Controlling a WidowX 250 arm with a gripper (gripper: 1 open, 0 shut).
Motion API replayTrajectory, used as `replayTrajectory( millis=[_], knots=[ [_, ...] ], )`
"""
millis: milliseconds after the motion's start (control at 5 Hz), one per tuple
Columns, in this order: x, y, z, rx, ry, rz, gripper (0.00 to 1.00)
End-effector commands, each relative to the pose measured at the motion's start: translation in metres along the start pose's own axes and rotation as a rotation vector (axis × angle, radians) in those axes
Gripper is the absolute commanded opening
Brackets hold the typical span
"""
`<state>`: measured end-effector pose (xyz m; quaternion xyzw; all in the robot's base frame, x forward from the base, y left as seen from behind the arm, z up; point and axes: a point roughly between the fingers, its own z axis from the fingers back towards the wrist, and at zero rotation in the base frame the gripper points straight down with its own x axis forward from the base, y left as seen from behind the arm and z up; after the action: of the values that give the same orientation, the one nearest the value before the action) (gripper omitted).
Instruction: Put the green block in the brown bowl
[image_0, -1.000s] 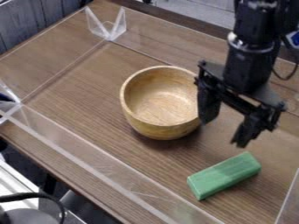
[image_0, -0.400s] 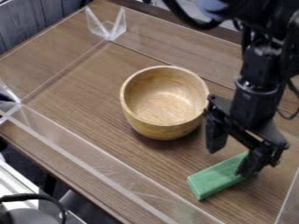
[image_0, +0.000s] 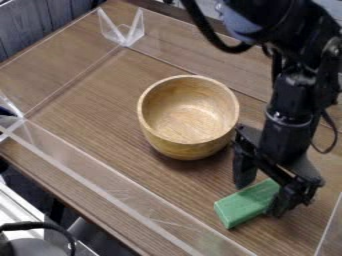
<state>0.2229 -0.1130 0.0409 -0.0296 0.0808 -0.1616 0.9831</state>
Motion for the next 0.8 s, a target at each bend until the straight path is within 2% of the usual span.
replayTrajectory(
  millis=[0,600],
  knots=[
    [0.0036,-0.0042,0.0033,0.002,-0.033,-0.018,1.0],
    [-0.0012,-0.0022,0.0067,0.051,-0.026,-0.005,1.0]
  ],
)
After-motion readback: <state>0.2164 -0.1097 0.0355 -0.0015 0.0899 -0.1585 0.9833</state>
